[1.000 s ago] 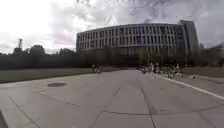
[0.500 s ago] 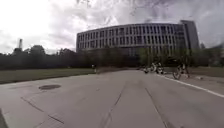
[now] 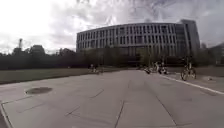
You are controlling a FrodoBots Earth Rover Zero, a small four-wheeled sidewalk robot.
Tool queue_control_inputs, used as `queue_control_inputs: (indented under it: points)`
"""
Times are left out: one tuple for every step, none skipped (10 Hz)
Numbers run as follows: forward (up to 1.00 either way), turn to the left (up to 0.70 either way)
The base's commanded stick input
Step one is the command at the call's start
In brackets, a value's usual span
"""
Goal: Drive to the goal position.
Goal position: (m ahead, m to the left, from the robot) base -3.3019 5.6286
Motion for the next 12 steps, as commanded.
queue_control_inputs:
  points:
    - [1.00,-0.40]
    - [1.00,-0.40]
    - [1.00,-0.40]
    - [1.00,-0.36]
    - [1.00,-0.23]
    - [1.00,0.00]
    - [1.00,0.00]
    - [1.00,0.00]
    - [1.00,0.00]
    - [1.00,-0.09]
    - [1.00,-0.34]
    - [1.00,-0.40]
